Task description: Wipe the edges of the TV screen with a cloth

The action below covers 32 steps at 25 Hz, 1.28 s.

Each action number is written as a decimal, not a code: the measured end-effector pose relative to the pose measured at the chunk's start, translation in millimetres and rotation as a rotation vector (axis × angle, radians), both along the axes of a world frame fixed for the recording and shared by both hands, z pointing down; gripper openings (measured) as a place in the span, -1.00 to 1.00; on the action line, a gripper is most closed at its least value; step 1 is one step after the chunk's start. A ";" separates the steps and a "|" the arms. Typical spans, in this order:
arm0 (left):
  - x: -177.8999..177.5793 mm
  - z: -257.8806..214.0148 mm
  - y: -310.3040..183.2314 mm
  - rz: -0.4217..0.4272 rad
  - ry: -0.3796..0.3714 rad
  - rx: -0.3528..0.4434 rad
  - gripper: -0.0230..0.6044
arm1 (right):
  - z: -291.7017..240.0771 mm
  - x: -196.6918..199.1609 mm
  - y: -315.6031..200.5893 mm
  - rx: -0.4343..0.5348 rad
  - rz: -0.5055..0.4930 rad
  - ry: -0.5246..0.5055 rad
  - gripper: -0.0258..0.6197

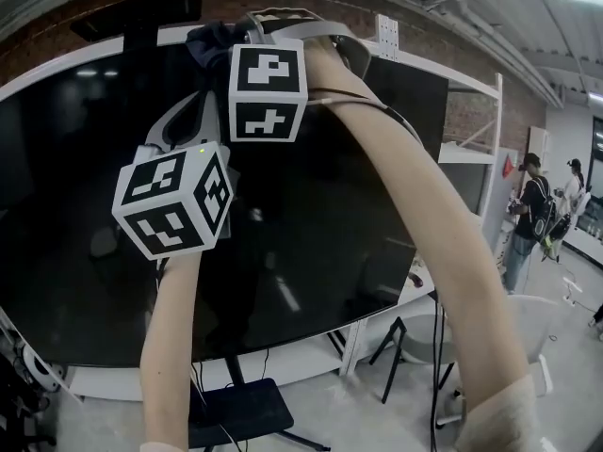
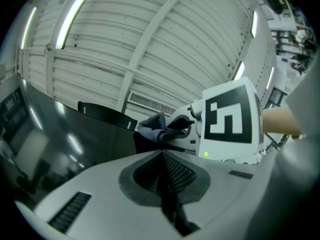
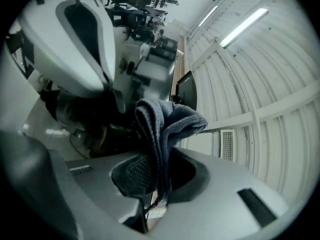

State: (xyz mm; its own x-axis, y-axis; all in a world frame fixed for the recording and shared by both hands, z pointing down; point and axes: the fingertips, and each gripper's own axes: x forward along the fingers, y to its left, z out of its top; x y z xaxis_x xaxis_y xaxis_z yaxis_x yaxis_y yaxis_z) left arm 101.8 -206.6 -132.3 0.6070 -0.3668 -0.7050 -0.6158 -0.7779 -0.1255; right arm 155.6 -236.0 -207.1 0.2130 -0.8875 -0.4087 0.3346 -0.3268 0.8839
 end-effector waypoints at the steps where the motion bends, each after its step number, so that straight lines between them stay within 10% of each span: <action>1: 10.0 1.7 1.9 -0.011 -0.014 0.004 -0.88 | -0.6 7.2 2.6 0.006 -0.010 -0.011 -0.77; 32: 196.5 -27.3 84.5 0.007 0.080 0.064 -0.88 | -6.5 216.1 91.5 0.018 -0.056 -0.035 -0.77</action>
State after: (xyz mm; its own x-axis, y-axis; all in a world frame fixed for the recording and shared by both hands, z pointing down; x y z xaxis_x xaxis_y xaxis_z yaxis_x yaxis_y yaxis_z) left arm 298.3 -122.1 -159.6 0.5504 -0.3156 -0.7729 -0.6204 -0.7741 -0.1257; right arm 371.7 -144.4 -213.6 0.1772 -0.8912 -0.4176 0.2845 -0.3598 0.8886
